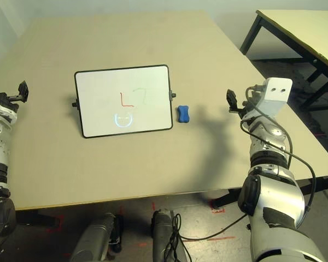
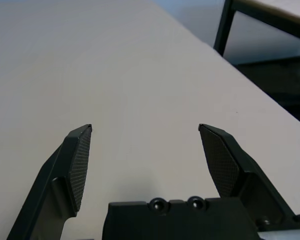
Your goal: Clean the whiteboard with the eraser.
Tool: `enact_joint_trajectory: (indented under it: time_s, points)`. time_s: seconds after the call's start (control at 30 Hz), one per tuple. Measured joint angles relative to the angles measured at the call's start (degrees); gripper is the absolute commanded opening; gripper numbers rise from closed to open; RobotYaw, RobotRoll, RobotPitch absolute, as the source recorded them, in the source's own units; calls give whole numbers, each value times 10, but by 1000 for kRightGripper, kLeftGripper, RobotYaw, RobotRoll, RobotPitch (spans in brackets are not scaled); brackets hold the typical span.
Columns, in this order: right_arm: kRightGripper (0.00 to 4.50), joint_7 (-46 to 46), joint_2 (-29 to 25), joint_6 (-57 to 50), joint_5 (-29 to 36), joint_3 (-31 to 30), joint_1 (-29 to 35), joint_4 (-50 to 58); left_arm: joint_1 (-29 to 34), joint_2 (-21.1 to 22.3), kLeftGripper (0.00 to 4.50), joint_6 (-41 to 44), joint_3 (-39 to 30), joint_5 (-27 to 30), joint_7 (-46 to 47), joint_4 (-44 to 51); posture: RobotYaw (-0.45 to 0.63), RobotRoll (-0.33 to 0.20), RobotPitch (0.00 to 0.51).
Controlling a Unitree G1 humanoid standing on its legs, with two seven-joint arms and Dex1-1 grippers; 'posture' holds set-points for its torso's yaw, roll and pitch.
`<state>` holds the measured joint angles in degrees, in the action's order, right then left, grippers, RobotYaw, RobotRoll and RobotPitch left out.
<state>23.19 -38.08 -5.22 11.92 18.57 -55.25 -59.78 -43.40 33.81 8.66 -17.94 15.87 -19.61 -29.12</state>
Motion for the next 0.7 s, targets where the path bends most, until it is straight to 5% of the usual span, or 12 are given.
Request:
enact_joint_trajectory:
  time_s: [0.27, 0.7]
  points:
    - [4437, -37, 50, -235, -5, -45, 13, 185, -36, 19, 4500, 108, 61, 23, -130, 61, 17, 0, 151]
    - [4437, -61, 114, -377, -31, -116, 32, 301, -62, -42, 4500, 140, 126, 27, -214, 90, 12, 0, 158]
